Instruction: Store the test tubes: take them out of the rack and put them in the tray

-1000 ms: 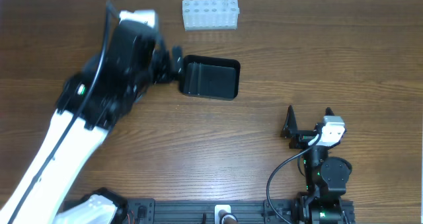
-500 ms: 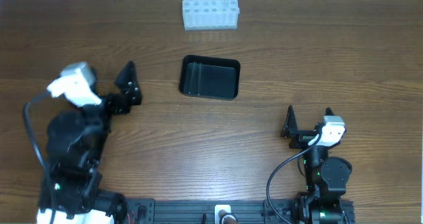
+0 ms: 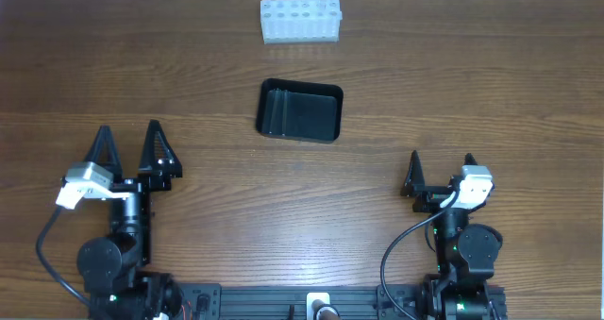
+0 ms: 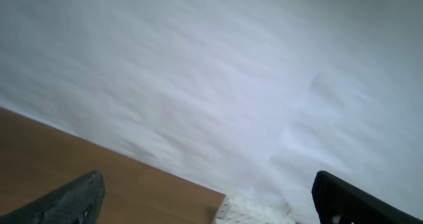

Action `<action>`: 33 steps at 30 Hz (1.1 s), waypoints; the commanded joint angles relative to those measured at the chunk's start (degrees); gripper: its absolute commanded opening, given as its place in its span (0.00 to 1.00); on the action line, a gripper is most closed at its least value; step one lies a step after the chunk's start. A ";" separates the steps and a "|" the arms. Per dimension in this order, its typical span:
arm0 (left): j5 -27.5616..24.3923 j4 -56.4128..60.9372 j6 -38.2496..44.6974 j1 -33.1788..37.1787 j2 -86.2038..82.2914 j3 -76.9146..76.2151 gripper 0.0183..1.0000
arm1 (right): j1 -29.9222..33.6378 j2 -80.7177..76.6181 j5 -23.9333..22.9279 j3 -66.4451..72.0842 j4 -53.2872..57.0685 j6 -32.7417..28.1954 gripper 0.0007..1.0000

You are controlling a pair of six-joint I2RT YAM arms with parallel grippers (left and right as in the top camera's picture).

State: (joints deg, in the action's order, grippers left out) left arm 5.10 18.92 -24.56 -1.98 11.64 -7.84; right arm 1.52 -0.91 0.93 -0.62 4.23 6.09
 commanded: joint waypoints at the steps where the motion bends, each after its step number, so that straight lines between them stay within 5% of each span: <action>1: -0.61 0.81 0.11 2.21 -3.28 3.23 1.00 | 0.33 0.63 -0.50 0.31 0.22 0.52 0.99; 23: -0.39 -22.43 13.94 3.17 -11.47 7.50 1.00 | 0.33 0.63 -0.50 0.31 0.22 0.52 0.99; 33: -1.88 -22.86 20.28 3.17 -11.47 7.50 1.00 | 0.33 0.63 -0.50 0.31 0.22 0.52 0.99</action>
State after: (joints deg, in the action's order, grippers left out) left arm 4.23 -3.92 -6.39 0.84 0.62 -0.58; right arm 1.52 -0.91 0.93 -0.62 4.23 6.09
